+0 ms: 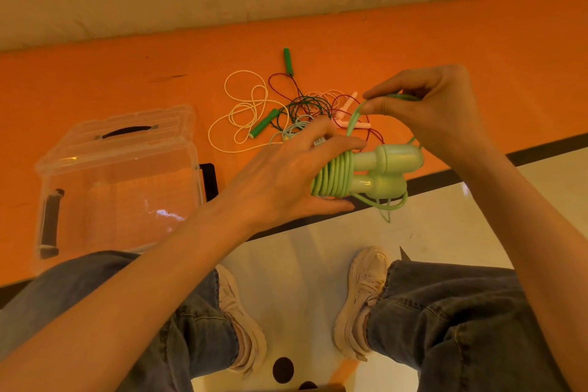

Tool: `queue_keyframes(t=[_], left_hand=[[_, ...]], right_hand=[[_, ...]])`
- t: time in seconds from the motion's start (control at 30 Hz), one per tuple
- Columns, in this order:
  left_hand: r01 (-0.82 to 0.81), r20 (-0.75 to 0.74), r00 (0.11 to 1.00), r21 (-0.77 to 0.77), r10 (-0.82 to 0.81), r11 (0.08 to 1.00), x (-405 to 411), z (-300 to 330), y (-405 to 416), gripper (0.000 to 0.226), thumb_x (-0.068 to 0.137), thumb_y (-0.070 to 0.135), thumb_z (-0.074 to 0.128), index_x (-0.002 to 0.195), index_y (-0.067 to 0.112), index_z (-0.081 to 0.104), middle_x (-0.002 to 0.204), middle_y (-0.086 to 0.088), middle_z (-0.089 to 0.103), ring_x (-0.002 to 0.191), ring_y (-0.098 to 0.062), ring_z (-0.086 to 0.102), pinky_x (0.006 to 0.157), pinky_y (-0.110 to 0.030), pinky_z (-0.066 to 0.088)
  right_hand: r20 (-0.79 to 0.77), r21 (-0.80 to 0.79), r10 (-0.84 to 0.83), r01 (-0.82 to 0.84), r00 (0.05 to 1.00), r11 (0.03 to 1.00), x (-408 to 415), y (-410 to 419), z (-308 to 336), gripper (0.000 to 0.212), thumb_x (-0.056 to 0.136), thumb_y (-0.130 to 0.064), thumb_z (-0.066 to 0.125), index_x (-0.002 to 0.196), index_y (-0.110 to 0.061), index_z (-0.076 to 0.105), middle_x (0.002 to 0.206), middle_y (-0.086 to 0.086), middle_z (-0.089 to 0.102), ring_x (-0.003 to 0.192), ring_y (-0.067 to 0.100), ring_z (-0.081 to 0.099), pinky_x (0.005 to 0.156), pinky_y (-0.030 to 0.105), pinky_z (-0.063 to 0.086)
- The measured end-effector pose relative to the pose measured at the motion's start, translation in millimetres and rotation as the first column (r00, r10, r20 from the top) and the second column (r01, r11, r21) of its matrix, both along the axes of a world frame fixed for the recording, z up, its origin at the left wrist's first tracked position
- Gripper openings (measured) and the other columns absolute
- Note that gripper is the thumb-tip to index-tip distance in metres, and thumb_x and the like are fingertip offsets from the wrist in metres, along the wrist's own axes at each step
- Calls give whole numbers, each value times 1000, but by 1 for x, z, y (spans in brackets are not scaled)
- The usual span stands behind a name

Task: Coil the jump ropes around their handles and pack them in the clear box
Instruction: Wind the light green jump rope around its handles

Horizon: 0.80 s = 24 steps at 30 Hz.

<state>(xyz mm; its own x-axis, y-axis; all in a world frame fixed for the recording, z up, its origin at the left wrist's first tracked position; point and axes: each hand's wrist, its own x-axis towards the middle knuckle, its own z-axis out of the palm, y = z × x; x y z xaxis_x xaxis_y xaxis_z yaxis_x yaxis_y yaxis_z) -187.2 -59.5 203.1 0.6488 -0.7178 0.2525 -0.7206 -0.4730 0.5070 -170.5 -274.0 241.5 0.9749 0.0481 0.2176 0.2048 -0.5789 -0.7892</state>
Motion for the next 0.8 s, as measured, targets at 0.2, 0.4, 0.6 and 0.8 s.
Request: queue_keyframes(t=[0.2, 0.4, 0.6, 0.8], left_hand=[[-13, -36, 999, -142, 8, 990, 2, 8, 2, 62, 77, 47, 72, 131, 21, 55, 130, -1, 41, 106, -19, 55, 77, -43, 52], [-147, -168, 981, -300, 99, 943, 5, 11, 4, 53, 77, 37, 76, 121, 14, 59, 110, 4, 56, 98, -6, 54, 82, -27, 46], [-262, -300, 942, -373, 151, 890, 6, 13, 4, 53, 78, 31, 78, 122, 21, 52, 108, 14, 56, 98, -3, 55, 77, -18, 44], [-388, -377, 894, -384, 242, 838, 6, 10, 4, 49, 80, 32, 76, 117, 20, 47, 107, 12, 55, 98, -7, 56, 77, -32, 49]], right_hand=[[-76, -17, 34, -35, 997, 999, 1, -10, -1, 22, 70, -29, 78, 88, -16, 73, 74, -4, 67, 58, 6, 54, 53, 17, 41], [-151, -25, 68, -73, 986, 997, -1, -27, -5, 15, 78, -12, 74, 89, -23, 73, 87, 22, 71, 80, 37, 68, 69, 48, 53], [-357, -129, 114, -169, 927, 977, -8, -16, -8, 19, 72, -40, 69, 53, -38, 70, 57, -2, 67, 53, 10, 52, 56, 37, 45], [-498, -53, 251, -317, 830, 947, -18, -3, -6, 16, 71, -43, 64, 80, -33, 72, 73, -11, 72, 64, 3, 61, 60, 21, 50]])
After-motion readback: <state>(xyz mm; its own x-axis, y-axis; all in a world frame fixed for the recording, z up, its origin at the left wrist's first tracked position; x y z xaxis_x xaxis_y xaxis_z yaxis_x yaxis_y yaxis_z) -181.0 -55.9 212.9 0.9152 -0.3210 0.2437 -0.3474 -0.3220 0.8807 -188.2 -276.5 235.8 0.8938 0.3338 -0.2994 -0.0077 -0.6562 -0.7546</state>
